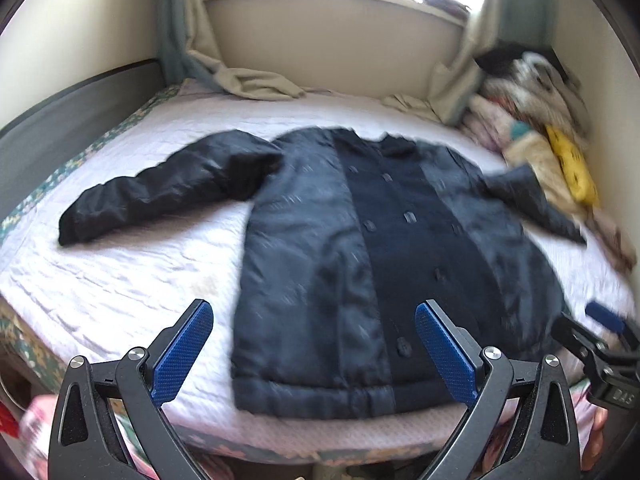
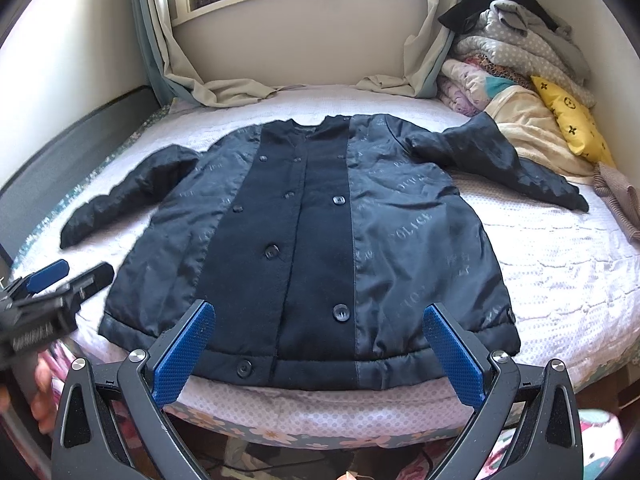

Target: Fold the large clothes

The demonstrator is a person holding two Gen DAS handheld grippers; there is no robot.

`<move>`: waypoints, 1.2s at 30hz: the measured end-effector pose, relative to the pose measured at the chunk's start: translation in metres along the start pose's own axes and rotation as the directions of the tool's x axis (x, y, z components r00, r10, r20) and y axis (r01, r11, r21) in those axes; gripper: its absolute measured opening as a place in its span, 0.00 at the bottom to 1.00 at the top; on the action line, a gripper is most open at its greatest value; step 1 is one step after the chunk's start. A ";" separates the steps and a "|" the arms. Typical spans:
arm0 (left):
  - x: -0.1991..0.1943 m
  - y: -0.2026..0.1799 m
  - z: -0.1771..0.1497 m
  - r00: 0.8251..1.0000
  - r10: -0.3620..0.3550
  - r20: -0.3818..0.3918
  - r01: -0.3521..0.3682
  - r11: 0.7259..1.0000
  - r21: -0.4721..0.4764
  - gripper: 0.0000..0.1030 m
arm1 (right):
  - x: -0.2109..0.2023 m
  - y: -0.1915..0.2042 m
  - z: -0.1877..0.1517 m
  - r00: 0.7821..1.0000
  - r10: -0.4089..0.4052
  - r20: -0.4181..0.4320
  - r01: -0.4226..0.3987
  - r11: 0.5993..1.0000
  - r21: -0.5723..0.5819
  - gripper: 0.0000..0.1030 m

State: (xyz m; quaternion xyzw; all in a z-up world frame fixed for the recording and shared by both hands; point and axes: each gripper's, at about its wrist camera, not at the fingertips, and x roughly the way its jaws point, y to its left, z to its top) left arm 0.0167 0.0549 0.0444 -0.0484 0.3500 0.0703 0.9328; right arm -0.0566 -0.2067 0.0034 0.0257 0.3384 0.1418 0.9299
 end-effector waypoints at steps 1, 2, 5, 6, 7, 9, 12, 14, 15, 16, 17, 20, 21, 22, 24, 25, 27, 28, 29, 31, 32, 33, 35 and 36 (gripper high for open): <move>-0.002 0.009 0.006 1.000 -0.012 0.027 0.013 0.999 -0.032 0.99 | -0.002 -0.002 0.006 1.000 0.012 0.001 -0.012 1.000 0.004 1.00; -0.003 0.018 0.018 0.999 -0.002 0.039 0.004 0.998 -0.057 0.99 | -0.004 -0.003 0.012 1.000 0.024 0.002 -0.024 1.000 0.005 1.00; 0.002 0.038 0.042 0.998 0.015 0.060 -0.008 0.992 -0.122 0.99 | -0.011 -0.005 0.043 0.999 0.049 0.014 -0.049 0.999 -0.013 1.00; 0.005 0.042 0.052 0.997 0.035 0.063 -0.026 0.991 -0.128 0.99 | -0.013 -0.005 0.057 0.998 0.052 0.029 -0.052 0.998 -0.025 1.00; 0.008 0.047 0.060 0.996 0.041 0.080 -0.029 0.990 -0.139 0.99 | -0.013 -0.005 0.069 0.997 0.056 0.048 -0.054 0.998 -0.036 1.00; 0.014 0.057 0.080 0.990 0.074 0.119 -0.055 0.987 -0.152 0.99 | -0.010 -0.005 0.094 0.996 0.040 0.076 -0.035 0.998 -0.061 1.00; 0.026 0.073 0.105 0.986 0.097 0.138 -0.072 0.982 -0.175 0.99 | 0.004 -0.001 0.131 0.995 -0.010 0.097 0.019 0.995 -0.093 1.00; 0.035 0.079 0.116 0.986 0.116 0.121 -0.093 0.980 -0.176 0.99 | 0.018 -0.002 0.152 0.994 -0.018 0.107 0.027 0.996 -0.082 1.00; 0.038 0.085 0.121 0.985 0.124 0.119 -0.102 0.978 -0.182 0.99 | 0.025 -0.002 0.160 0.994 -0.007 0.110 0.015 0.997 -0.074 1.00; 0.043 0.091 0.125 0.985 0.132 0.113 -0.109 0.976 -0.191 0.99 | 0.030 -0.002 0.165 0.993 0.005 0.115 0.003 0.998 -0.071 1.00; 0.050 0.097 0.127 0.986 0.137 0.100 -0.114 0.972 -0.203 0.99 | 0.036 -0.003 0.169 0.992 0.016 0.123 -0.008 0.998 -0.068 1.00; 0.068 0.116 0.124 0.989 0.135 0.059 -0.117 0.964 -0.240 0.99 | 0.059 -0.007 0.175 0.991 0.021 0.132 -0.013 0.998 -0.060 1.00; 0.074 0.122 0.122 0.990 0.133 0.044 -0.117 0.960 -0.256 0.99 | 0.070 -0.011 0.175 0.991 0.033 0.130 -0.027 0.999 -0.048 1.00; 0.080 0.131 0.119 0.991 0.131 0.031 -0.118 0.954 -0.277 0.99 | 0.078 -0.014 0.174 0.991 0.040 0.128 -0.036 0.999 -0.035 1.00; 0.092 0.144 0.114 0.992 0.124 -0.007 -0.120 0.940 -0.320 0.99 | 0.098 -0.026 0.169 0.993 0.047 0.108 -0.049 0.999 0.017 1.00; 0.098 0.156 0.110 0.993 0.110 -0.032 -0.114 0.925 -0.363 0.99 | 0.105 -0.029 0.167 0.996 0.046 0.080 -0.049 0.998 0.034 1.00; 0.108 0.176 0.104 0.995 0.073 -0.063 -0.094 0.890 -0.446 0.99 | 0.120 -0.035 0.168 0.997 0.070 0.030 -0.071 0.996 0.060 1.00; 0.112 0.188 0.101 0.996 0.057 -0.074 -0.086 0.868 -0.489 0.99 | 0.123 -0.037 0.170 0.997 0.065 0.028 -0.067 0.995 0.070 1.00; 0.117 0.201 0.098 0.995 0.041 -0.088 -0.082 0.843 -0.531 0.99 | 0.126 -0.037 0.171 0.998 0.057 0.029 -0.059 0.996 0.071 1.00; 0.125 0.221 0.091 0.994 0.014 -0.111 -0.079 0.795 -0.601 0.99 | 0.129 -0.035 0.172 0.998 0.059 0.029 -0.061 0.996 0.063 1.00; 0.131 0.236 0.084 0.992 -0.009 -0.124 -0.075 0.753 -0.653 0.99 | 0.130 -0.033 0.173 0.998 0.063 0.027 -0.064 0.996 0.055 1.00; 0.136 0.244 0.079 0.991 -0.026 -0.131 -0.072 0.725 -0.685 0.99 | 0.133 -0.031 0.174 0.997 0.067 0.023 -0.068 0.996 0.049 1.00; 0.148 0.265 0.065 0.987 -0.077 -0.140 -0.057 0.649 -0.759 0.98 | 0.137 -0.027 0.175 0.997 0.077 0.015 -0.077 0.996 0.043 1.00; 0.153 0.271 0.061 0.985 -0.097 -0.140 -0.049 0.624 -0.780 0.98 | 0.139 -0.025 0.175 0.996 0.086 0.008 -0.086 0.995 0.042 1.00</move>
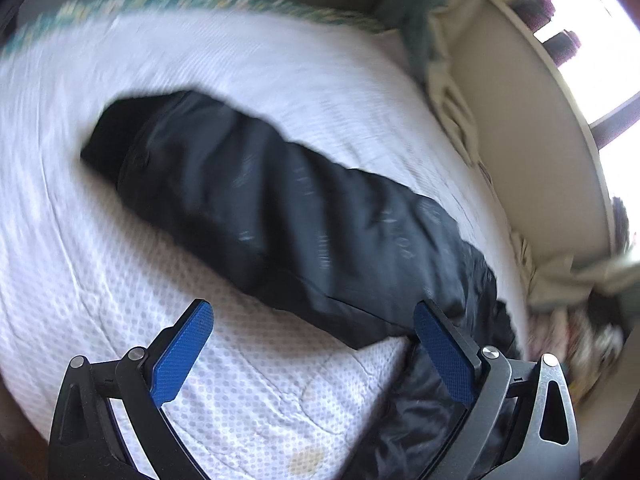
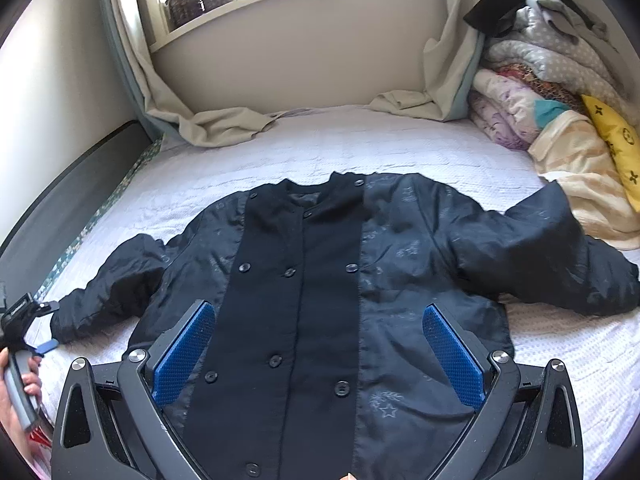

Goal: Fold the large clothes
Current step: 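Grasp the jacket sleeve nearest the left gripper and lift it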

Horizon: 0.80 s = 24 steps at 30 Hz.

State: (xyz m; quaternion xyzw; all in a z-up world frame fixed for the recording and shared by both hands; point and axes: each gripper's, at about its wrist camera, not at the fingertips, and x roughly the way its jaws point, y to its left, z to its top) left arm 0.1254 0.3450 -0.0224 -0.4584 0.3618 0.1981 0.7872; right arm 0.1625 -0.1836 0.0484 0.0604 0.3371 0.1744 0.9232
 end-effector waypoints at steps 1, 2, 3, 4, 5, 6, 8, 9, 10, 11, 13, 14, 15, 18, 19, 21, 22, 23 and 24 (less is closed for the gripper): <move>0.006 0.009 0.003 1.000 -0.018 -0.021 0.017 0.999 -0.037 0.98 | 0.002 0.001 0.001 1.000 0.005 -0.005 -0.005 1.000 0.000 1.00; 0.013 0.016 0.006 0.998 -0.040 -0.042 0.036 0.997 -0.071 0.98 | 0.004 0.002 0.001 1.000 0.012 -0.007 -0.012 1.000 0.002 1.00; 0.021 0.025 0.009 0.996 -0.068 -0.062 0.061 0.992 -0.113 0.98 | 0.006 0.002 0.001 1.000 0.014 -0.009 -0.014 1.000 0.003 1.00; 0.027 0.033 0.012 0.993 -0.092 -0.069 0.081 0.985 -0.154 0.98 | 0.007 0.003 0.002 1.000 0.016 -0.010 -0.016 1.000 0.006 1.00; 0.033 0.044 0.016 0.991 -0.115 -0.064 0.100 0.972 -0.212 0.98 | 0.008 0.003 0.002 1.000 0.019 -0.011 -0.019 1.000 0.012 1.00; 0.037 0.052 0.019 0.991 -0.122 -0.054 0.105 0.963 -0.248 0.98 | 0.009 0.002 0.002 1.000 0.026 -0.014 -0.025 0.999 0.022 1.00; 0.045 0.066 0.027 0.991 -0.131 -0.024 0.117 0.944 -0.309 0.98 | 0.009 0.002 0.003 0.999 0.035 -0.017 -0.035 0.999 0.037 1.00; 0.046 0.069 0.029 0.991 -0.131 -0.010 0.121 0.939 -0.323 0.98 | 0.009 0.002 0.003 0.999 0.037 -0.016 -0.037 0.999 0.040 1.00; 0.047 0.074 0.033 0.991 -0.132 0.011 0.128 0.932 -0.339 0.98 | 0.008 0.002 0.003 0.999 0.038 -0.016 -0.037 0.998 0.040 1.00; 0.047 0.077 0.037 0.991 -0.129 0.035 0.133 0.927 -0.351 0.97 | 0.008 0.002 0.004 0.999 0.037 -0.017 -0.037 0.999 0.039 1.00; 0.048 0.080 0.042 0.991 -0.112 0.075 0.132 0.924 -0.358 0.87 | 0.008 0.001 0.003 0.999 0.038 -0.019 -0.037 0.998 0.041 1.00; 0.048 0.082 0.046 0.991 -0.105 0.085 0.129 0.925 -0.358 0.82 | 0.009 0.001 0.003 0.999 0.037 -0.022 -0.036 0.998 0.042 1.00; 0.050 0.084 0.050 0.991 -0.097 0.093 0.124 0.929 -0.350 0.68 | 0.009 0.000 0.002 0.999 0.036 -0.026 -0.035 0.998 0.043 1.00; 0.056 0.086 0.058 0.992 -0.095 0.084 0.118 0.936 -0.333 0.28 | 0.009 -0.006 0.000 0.999 0.030 -0.037 -0.028 0.999 0.046 1.00; 0.056 0.086 0.059 0.991 -0.103 0.088 0.127 0.933 -0.338 0.22 | 0.009 -0.008 0.000 0.999 0.027 -0.039 -0.025 0.999 0.047 1.00; 0.052 0.081 0.057 0.988 -0.108 0.113 0.139 0.935 -0.326 0.15 | 0.009 -0.014 -0.001 0.999 0.018 -0.041 -0.015 0.998 0.054 1.00; 0.046 0.078 0.058 0.987 -0.104 0.126 0.138 0.942 -0.307 0.14 | 0.009 -0.017 -0.001 0.999 0.014 -0.042 -0.011 0.998 0.062 1.00; 0.041 0.071 0.056 0.986 -0.095 0.140 0.132 0.951 -0.280 0.13 | 0.008 -0.020 0.000 0.999 0.011 -0.043 -0.008 0.997 0.071 1.00; 0.033 0.062 0.056 0.984 -0.084 0.156 0.121 0.962 -0.245 0.13 | 0.008 -0.023 0.000 0.999 0.011 -0.043 -0.007 0.997 0.083 1.00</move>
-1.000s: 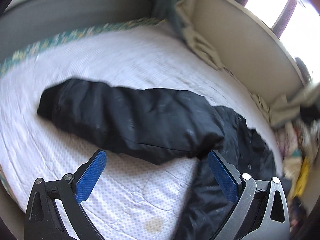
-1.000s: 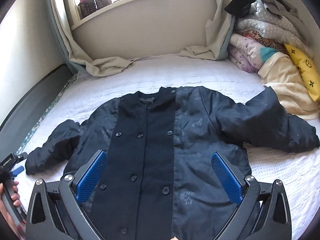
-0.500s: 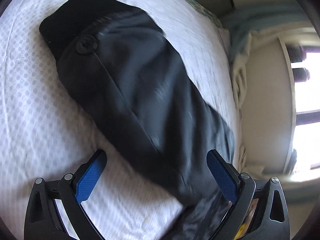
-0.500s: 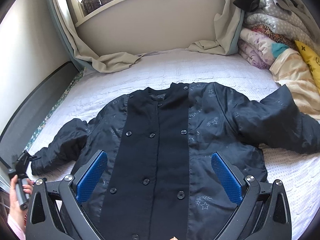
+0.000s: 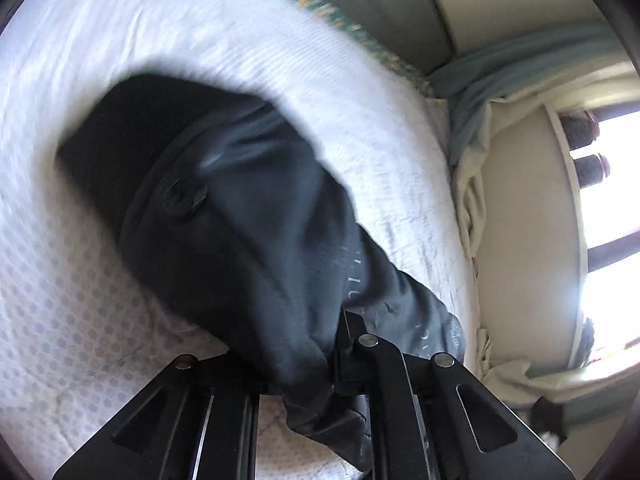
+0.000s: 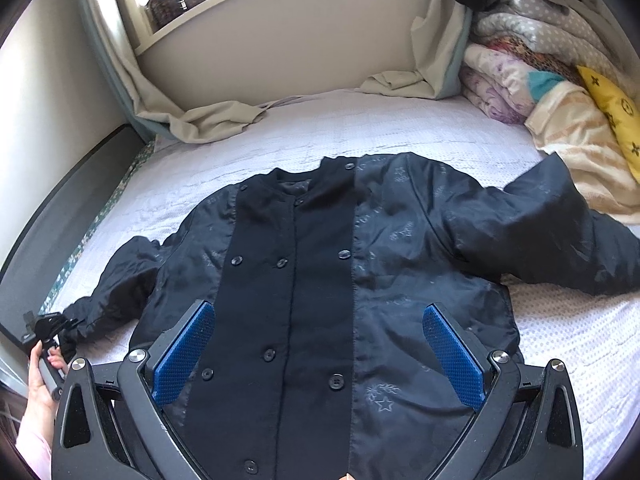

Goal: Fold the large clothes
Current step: 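Grasp the jacket sleeve nearest the left gripper and lift it, then fold the held sleeve across the jacket front and open the left gripper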

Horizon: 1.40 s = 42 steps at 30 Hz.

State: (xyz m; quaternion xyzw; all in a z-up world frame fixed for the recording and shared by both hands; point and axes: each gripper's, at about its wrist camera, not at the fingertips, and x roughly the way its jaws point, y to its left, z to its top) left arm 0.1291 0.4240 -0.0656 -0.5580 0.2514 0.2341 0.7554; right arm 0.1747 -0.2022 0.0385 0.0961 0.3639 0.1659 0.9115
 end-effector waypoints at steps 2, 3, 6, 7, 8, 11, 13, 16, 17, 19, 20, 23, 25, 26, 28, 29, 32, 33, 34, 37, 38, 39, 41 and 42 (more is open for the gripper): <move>-0.016 -0.022 -0.004 0.999 0.009 0.043 -0.012 0.997 0.082 0.12 | -0.002 -0.005 0.002 1.000 0.005 -0.001 -0.005 1.000 0.025 1.00; -0.021 -0.032 -0.007 0.998 0.011 0.059 -0.018 0.993 0.114 0.12 | -0.004 -0.007 0.002 1.000 0.007 0.001 -0.007 0.999 0.033 1.00; -0.045 -0.075 -0.018 0.992 0.005 0.127 -0.037 0.968 0.250 0.12 | -0.009 -0.008 0.003 1.000 0.003 0.011 -0.004 0.999 0.033 1.00; -0.052 -0.089 -0.022 0.989 -0.005 0.147 -0.039 0.955 0.293 0.12 | -0.011 -0.008 0.003 1.000 0.000 0.015 -0.001 1.000 0.031 1.00; -0.058 -0.108 -0.028 0.986 -0.018 0.164 -0.040 0.940 0.340 0.12 | -0.012 -0.009 0.004 1.000 -0.003 0.018 0.002 1.000 0.030 1.00; -0.077 -0.167 -0.052 0.979 -0.065 0.194 -0.037 0.876 0.481 0.12 | -0.016 -0.011 0.005 1.000 -0.003 0.020 0.002 0.999 0.036 1.00; -0.078 -0.200 -0.074 0.977 -0.090 0.195 -0.034 0.831 0.555 0.12 | -0.017 -0.014 0.005 1.000 -0.002 0.020 0.001 0.999 0.048 1.00; -0.084 -0.236 -0.121 0.978 -0.124 0.170 -0.018 0.757 0.653 0.12 | -0.020 -0.020 0.006 1.000 -0.014 0.021 0.012 0.998 0.066 1.00; -0.081 -0.252 -0.143 0.980 -0.133 0.150 -0.008 0.721 0.693 0.12 | -0.019 -0.021 0.007 1.000 -0.016 0.021 0.014 0.997 0.071 1.00; -0.073 -0.271 -0.181 0.984 -0.140 0.114 0.007 0.658 0.753 0.12 | -0.020 -0.023 0.007 0.999 -0.025 0.021 0.023 0.997 0.078 1.00; -0.064 -0.284 -0.208 0.987 -0.135 0.088 0.013 0.610 0.793 0.12 | -0.019 -0.024 0.008 0.999 -0.030 0.021 0.029 0.997 0.078 1.00; -0.031 -0.299 -0.278 0.996 -0.085 -0.005 0.048 0.503 0.863 0.12 | -0.018 -0.024 0.009 0.998 -0.051 0.024 0.049 0.996 0.071 1.00; -0.007 -0.294 -0.312 0.998 -0.031 -0.060 0.068 0.455 0.888 0.13 | -0.018 -0.024 0.011 0.997 -0.072 0.032 0.070 0.996 0.061 1.00; 0.008 -0.292 -0.327 0.996 0.004 -0.085 0.075 0.437 0.896 0.13 | -0.019 -0.025 0.012 0.996 -0.082 0.036 0.080 0.995 0.057 1.00; 0.039 -0.286 -0.359 0.989 0.082 -0.124 0.081 0.405 0.911 0.13 | -0.020 -0.028 0.014 0.995 -0.094 0.042 0.092 0.994 0.057 1.00; 0.047 -0.283 -0.369 0.985 0.104 -0.134 0.083 0.396 0.915 0.13 | -0.020 -0.030 0.014 0.994 -0.096 0.042 0.093 0.994 0.061 1.00; 0.064 -0.263 -0.394 0.972 0.167 -0.167 0.097 0.363 0.927 0.17 | -0.021 -0.036 0.016 0.995 -0.092 0.035 0.089 0.993 0.077 1.00; 0.067 -0.259 -0.401 0.968 0.183 -0.170 0.099 0.346 0.933 0.21 | -0.020 -0.038 0.017 0.995 -0.093 0.034 0.090 0.993 0.079 1.00; 0.068 -0.257 -0.407 0.965 0.198 -0.170 0.098 0.328 0.940 0.31 | -0.020 -0.039 0.017 0.995 -0.094 0.032 0.091 0.992 0.082 1.00; 0.056 -0.256 -0.418 0.962 0.203 -0.180 0.118 0.284 0.952 0.79 | -0.016 -0.042 0.018 0.995 -0.098 0.016 0.097 0.992 0.083 1.00; 0.044 -0.255 -0.419 0.969 0.183 -0.165 0.112 0.269 0.957 0.86 | -0.015 -0.042 0.018 0.995 -0.101 0.008 0.100 0.991 0.084 1.00; 0.034 -0.257 -0.419 0.973 0.170 -0.155 0.108 0.258 0.960 0.95 | -0.013 -0.042 0.018 0.995 -0.102 0.000 0.102 0.991 0.085 1.00; 0.007 -0.252 -0.420 0.978 0.135 -0.156 0.124 0.224 0.967 0.99 | -0.009 -0.044 0.017 0.994 -0.106 -0.021 0.108 0.990 0.090 1.00; -0.002 -0.251 -0.421 0.979 0.126 -0.160 0.131 0.214 0.968 0.99 | -0.007 -0.046 0.016 0.994 -0.110 -0.030 0.112 0.989 0.092 1.00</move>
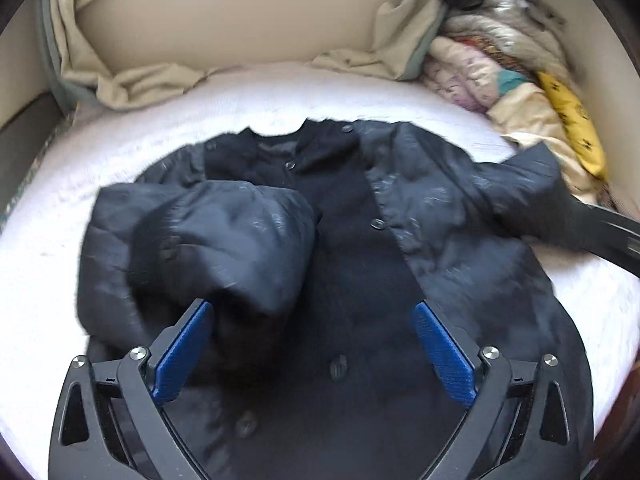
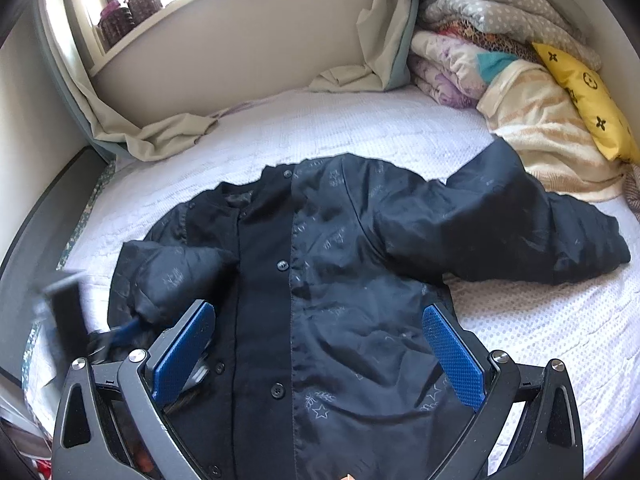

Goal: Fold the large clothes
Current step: 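Fold the held sleeve across the jacket front and open the left gripper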

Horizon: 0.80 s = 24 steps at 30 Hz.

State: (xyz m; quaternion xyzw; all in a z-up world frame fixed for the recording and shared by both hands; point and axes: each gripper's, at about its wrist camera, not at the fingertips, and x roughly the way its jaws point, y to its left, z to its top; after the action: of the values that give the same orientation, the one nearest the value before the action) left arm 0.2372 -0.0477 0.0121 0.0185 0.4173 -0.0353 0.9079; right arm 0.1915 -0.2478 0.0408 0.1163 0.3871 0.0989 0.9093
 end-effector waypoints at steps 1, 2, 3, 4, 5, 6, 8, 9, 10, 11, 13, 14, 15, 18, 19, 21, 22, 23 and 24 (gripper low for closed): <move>-0.012 0.001 -0.005 1.000 -0.006 0.017 0.006 1.000 0.013 0.99 | 0.003 0.000 -0.001 1.000 -0.010 -0.014 0.010 1.000 0.000 1.00; -0.026 0.005 -0.012 0.999 -0.003 0.043 0.001 1.000 0.028 0.99 | 0.007 0.000 -0.003 0.999 -0.021 -0.032 0.020 1.000 -0.003 1.00; -0.034 0.008 -0.015 0.998 0.010 0.061 -0.013 0.999 0.039 0.99 | 0.011 0.000 -0.005 0.998 -0.027 -0.050 0.026 1.000 -0.008 1.00; -0.042 0.012 -0.019 0.996 0.032 0.083 -0.037 0.998 0.049 0.99 | 0.017 0.002 -0.008 0.997 -0.029 -0.076 0.028 0.999 -0.020 1.00; -0.047 0.017 -0.022 0.992 0.067 0.106 -0.073 0.996 0.057 0.99 | 0.025 0.007 -0.013 0.993 -0.029 -0.114 0.024 0.999 -0.040 1.00; -0.049 0.020 -0.023 0.988 0.095 0.119 -0.103 0.993 0.062 0.99 | 0.033 0.012 -0.019 0.988 -0.028 -0.150 0.019 0.998 -0.063 1.00; -0.048 0.031 -0.025 0.980 0.153 0.129 -0.161 0.985 0.055 0.99 | 0.049 0.024 -0.032 0.976 -0.037 -0.216 0.013 0.993 -0.113 1.00; -0.046 0.038 -0.025 0.980 0.153 0.125 -0.159 0.987 0.036 0.99 | 0.058 0.032 -0.039 0.968 -0.047 -0.245 0.011 0.989 -0.145 1.00; -0.045 0.046 -0.026 0.983 0.142 0.119 -0.144 0.990 0.006 0.99 | 0.065 0.038 -0.046 0.962 -0.061 -0.266 0.014 0.985 -0.174 1.00; -0.043 0.056 -0.027 0.987 0.120 0.111 -0.116 0.992 -0.041 0.99 | 0.071 0.044 -0.052 0.957 -0.077 -0.279 0.020 0.979 -0.202 1.00; -0.040 0.068 -0.025 0.992 0.093 0.091 -0.083 0.992 -0.099 0.99 | 0.085 0.057 -0.066 0.945 -0.128 -0.300 0.044 0.961 -0.272 1.00; -0.040 0.073 -0.022 0.992 0.089 0.086 -0.079 0.991 -0.112 0.99 | 0.092 0.062 -0.073 0.939 -0.159 -0.306 0.063 0.951 -0.303 1.00; -0.042 0.076 -0.020 0.991 0.096 0.092 -0.085 0.990 -0.116 0.99 | 0.099 0.066 -0.079 0.931 -0.191 -0.311 0.082 0.940 -0.332 1.00; -0.051 0.085 -0.017 0.984 0.139 0.115 -0.127 0.986 -0.112 0.99 | 0.111 0.073 -0.093 0.921 -0.258 -0.292 0.128 0.909 -0.398 1.00; -0.054 0.088 -0.018 0.981 0.152 0.118 -0.139 0.984 -0.112 0.99 | 0.111 0.074 -0.095 0.921 -0.265 -0.284 0.135 0.904 -0.407 1.00; -0.060 0.093 -0.019 0.979 0.163 0.119 -0.149 0.982 -0.117 0.99 | 0.111 0.074 -0.098 0.923 -0.272 -0.273 0.144 0.900 -0.411 1.00; -0.061 0.096 -0.020 0.979 0.166 0.118 -0.151 0.981 -0.120 0.99 | 0.111 0.073 -0.100 0.923 -0.272 -0.273 0.146 0.903 -0.404 1.00; -0.063 0.100 -0.020 0.979 0.169 0.116 -0.155 0.980 -0.125 0.99 | 0.112 0.069 -0.103 0.921 -0.266 -0.285 0.146 0.913 -0.381 1.00; -0.065 0.105 -0.020 0.978 0.176 0.115 -0.160 0.978 -0.130 0.99 | 0.114 0.066 -0.104 0.920 -0.257 -0.296 0.144 0.924 -0.355 1.00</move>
State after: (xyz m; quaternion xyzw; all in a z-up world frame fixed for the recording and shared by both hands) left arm 0.1881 0.0612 0.0485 -0.0032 0.3573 0.0657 0.9317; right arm 0.1872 -0.1402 -0.0880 -0.0953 0.5253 0.0849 0.8413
